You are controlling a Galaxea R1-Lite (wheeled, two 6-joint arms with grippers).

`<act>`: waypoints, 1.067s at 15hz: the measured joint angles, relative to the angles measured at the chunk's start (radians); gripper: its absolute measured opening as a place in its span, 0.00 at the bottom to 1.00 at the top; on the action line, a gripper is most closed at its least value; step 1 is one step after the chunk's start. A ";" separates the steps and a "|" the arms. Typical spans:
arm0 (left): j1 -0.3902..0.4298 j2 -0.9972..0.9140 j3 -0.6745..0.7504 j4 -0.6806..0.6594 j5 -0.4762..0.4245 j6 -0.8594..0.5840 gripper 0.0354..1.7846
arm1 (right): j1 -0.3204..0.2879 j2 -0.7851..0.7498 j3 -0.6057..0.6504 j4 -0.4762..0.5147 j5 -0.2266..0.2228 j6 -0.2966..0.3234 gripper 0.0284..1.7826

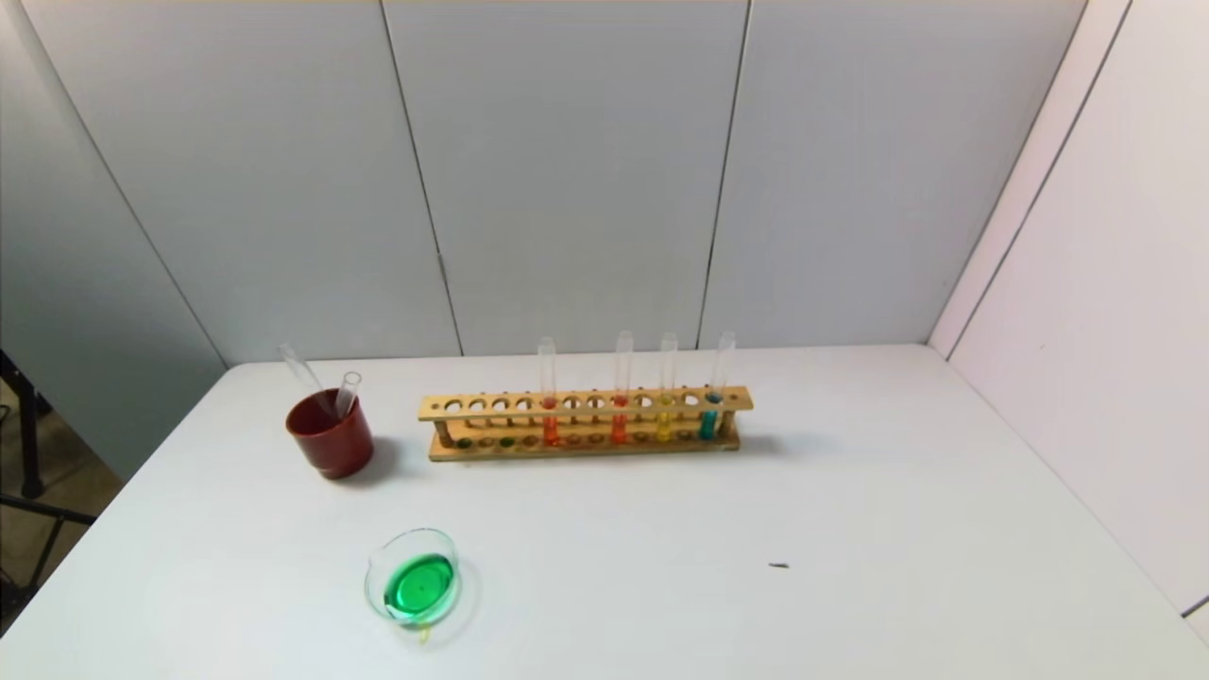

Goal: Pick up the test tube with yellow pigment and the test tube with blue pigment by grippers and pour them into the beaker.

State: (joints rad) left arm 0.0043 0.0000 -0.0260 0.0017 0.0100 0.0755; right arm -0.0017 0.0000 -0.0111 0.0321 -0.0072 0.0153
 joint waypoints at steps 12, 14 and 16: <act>0.000 -0.002 0.026 0.001 -0.019 -0.065 0.98 | 0.000 0.000 0.000 0.000 0.000 0.000 0.95; 0.000 -0.002 0.026 0.001 -0.019 -0.065 0.98 | 0.000 0.000 0.000 0.000 0.000 0.000 0.95; 0.000 -0.002 0.026 0.001 -0.019 -0.065 0.98 | 0.000 0.000 0.000 0.001 0.000 -0.002 0.95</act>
State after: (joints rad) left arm 0.0043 -0.0019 0.0000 0.0032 -0.0091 0.0109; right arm -0.0017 0.0000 -0.0109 0.0332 -0.0077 0.0134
